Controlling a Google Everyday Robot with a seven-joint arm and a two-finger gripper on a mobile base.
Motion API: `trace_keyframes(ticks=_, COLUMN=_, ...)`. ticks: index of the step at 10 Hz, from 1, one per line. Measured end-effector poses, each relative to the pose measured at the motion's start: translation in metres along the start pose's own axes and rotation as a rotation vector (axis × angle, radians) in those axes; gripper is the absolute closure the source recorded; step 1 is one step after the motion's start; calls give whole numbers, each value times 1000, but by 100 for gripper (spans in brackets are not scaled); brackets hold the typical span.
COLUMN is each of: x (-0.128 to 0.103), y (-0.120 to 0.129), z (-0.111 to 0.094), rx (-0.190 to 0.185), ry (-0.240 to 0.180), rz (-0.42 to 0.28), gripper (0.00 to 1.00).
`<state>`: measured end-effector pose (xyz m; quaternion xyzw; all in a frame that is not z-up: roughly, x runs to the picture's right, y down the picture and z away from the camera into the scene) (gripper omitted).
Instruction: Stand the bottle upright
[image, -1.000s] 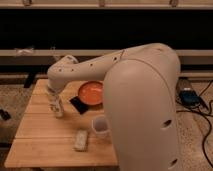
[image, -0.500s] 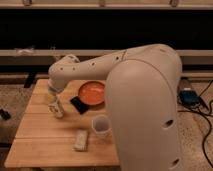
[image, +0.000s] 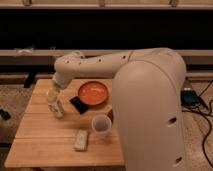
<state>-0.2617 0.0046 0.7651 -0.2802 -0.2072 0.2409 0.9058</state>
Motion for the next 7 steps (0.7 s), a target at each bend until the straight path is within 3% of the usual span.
trace_keyframes(ticks=7, x=0, y=0, z=0, rx=-3, ry=0, rz=-1, gripper=20)
